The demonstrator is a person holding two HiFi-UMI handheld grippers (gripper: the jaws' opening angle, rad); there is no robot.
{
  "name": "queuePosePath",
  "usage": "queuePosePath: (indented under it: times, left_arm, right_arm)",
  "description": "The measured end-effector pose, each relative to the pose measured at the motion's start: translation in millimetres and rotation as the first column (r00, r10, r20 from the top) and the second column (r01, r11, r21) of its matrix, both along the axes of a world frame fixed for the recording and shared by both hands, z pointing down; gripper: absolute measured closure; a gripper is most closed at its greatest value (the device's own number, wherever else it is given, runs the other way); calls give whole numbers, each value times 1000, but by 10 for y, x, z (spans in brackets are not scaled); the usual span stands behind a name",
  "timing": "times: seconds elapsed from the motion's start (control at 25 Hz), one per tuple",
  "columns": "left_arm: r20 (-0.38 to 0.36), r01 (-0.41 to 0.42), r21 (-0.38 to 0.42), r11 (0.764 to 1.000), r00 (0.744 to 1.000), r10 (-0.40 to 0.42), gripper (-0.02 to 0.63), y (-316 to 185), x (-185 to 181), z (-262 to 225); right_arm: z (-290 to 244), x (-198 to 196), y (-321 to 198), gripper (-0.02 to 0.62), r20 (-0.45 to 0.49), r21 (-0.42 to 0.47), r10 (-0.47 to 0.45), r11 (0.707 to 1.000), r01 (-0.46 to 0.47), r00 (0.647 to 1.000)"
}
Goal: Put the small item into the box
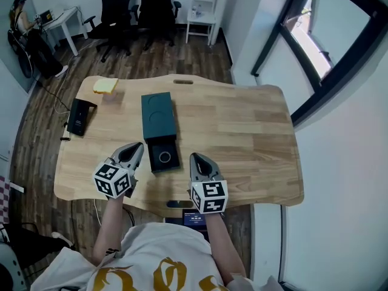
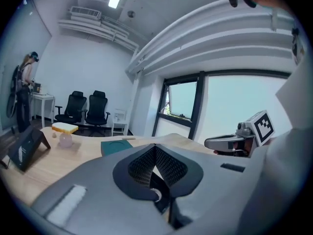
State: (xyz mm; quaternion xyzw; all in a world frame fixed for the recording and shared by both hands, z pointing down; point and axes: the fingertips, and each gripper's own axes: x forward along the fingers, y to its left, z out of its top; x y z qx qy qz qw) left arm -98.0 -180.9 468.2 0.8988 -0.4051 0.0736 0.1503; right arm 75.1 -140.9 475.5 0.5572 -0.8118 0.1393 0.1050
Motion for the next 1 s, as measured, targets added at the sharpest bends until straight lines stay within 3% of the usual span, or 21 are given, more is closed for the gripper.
queuePosePath:
  times: [0.4,0.72,0.88,1.0]
  left_arm:
    - [16,0,22,1000,1000,-1,604,208,-68,-11]
    - [4,-2,6,1000,1000,2,604,240,-79,8]
    - [-37,16,-12,1000,999,-16,604,204,-112,22]
    - [-11,15,-22,1000,1000,-15,604,186,-104,84]
  right_arm:
    - [-87,-31,171,591,-4,22,15,1000,-15,1000]
    - [-85,-38,214,591,13,26,8,1000,-8,1000]
    - [-69,-30,178,591,6,24,7,1000,-7,1000]
    - [-50,-33,159,591,-9,23,-9,1000,9,1000]
